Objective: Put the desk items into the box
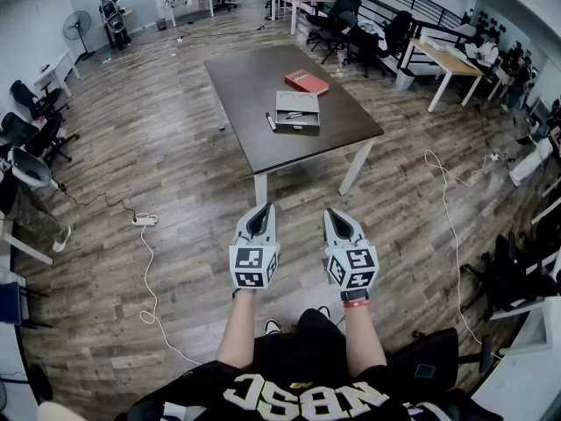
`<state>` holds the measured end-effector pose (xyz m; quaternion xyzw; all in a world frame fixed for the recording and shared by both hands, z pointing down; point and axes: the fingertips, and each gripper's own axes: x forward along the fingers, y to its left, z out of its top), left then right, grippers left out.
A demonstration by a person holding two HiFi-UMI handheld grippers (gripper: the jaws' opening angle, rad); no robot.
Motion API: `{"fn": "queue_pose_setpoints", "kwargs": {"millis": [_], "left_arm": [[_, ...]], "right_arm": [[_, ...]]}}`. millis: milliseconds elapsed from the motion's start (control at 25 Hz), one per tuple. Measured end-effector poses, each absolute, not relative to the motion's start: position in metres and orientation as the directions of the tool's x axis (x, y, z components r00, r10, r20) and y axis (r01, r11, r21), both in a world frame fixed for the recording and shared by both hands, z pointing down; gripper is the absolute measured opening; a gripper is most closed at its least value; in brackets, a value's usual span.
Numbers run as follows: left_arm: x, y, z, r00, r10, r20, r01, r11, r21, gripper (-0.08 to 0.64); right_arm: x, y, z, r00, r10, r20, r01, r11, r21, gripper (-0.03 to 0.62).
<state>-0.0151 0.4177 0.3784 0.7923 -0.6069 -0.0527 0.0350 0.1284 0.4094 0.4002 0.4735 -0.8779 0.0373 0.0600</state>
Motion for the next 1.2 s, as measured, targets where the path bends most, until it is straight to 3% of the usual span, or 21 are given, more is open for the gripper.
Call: {"fn": "queue_pose_setpoints", "kwargs": {"millis": [360, 840, 1200], "left_arm": [[-0.025, 0.375, 0.39, 0.261, -0.965, -0.016, -0.961, -0.261, 0.094, 0.015], [-0.015, 0.211, 0.342, 0.218, -0.974, -0.057, -0.976, -0.219, 0.001, 0.015], [0.018, 0.129, 0.359, 0.206, -0.978, -0.031, -0.977, -0.207, 0.04, 0.015]], "right_arm": [[0.119, 0.35, 0.421, -0.543, -0.827, 0.145, -0.839, 0.526, -0.143, 0.006], [0.118, 0.18, 0.374, -0.634, -0.771, 0.061, -0.771, 0.623, -0.134, 0.006], [0.151, 0.103, 0.391, -0.633, -0.77, 0.082, -0.773, 0.62, -0.136, 0.006]]}}
